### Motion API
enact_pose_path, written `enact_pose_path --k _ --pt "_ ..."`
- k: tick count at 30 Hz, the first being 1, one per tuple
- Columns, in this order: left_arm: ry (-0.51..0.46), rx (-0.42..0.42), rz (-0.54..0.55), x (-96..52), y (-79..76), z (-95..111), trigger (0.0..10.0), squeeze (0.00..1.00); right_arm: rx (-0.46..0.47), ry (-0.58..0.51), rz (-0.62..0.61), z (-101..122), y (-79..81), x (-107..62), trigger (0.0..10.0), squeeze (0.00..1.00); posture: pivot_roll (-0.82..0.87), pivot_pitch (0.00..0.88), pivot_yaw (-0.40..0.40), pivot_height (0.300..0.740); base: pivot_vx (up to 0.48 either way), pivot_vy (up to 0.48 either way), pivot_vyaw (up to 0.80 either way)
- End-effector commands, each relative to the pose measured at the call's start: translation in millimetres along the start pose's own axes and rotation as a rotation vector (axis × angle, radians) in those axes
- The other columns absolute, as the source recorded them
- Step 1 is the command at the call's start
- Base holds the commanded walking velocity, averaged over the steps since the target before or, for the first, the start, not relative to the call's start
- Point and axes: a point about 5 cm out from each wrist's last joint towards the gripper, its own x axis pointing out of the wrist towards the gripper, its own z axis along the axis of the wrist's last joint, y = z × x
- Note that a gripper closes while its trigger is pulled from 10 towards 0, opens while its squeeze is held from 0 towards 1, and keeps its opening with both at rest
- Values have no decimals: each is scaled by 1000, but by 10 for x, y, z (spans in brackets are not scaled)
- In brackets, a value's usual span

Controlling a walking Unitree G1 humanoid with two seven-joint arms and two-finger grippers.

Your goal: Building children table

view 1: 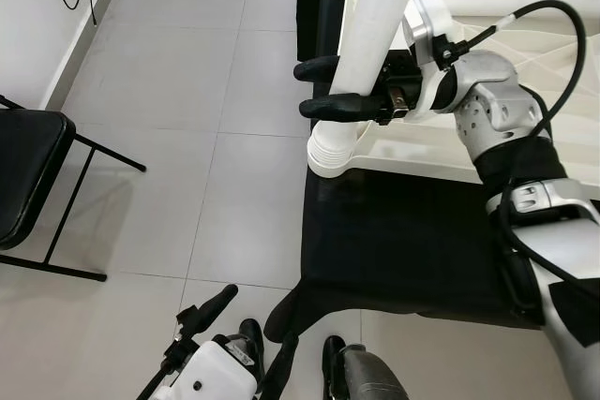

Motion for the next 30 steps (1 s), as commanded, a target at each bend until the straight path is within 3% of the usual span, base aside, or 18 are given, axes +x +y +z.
enact_pose_path --k 1,17,30 --pt "14 -12 -10 -34 -34 -6 10000 0 60 46 29 -171 50 36 10000 0 179 433 -22 740 0 0 0" --pt "7 -13 -8 -19 -45 -9 10000 0 -1 96 133 -114 103 230 10000 0 170 424 -27 740 0 0 0" --pt "4 -14 -4 -4 -52 -14 10000 0 28 96 129 -82 56 272 10000 0 161 415 -34 740 0 0 0"
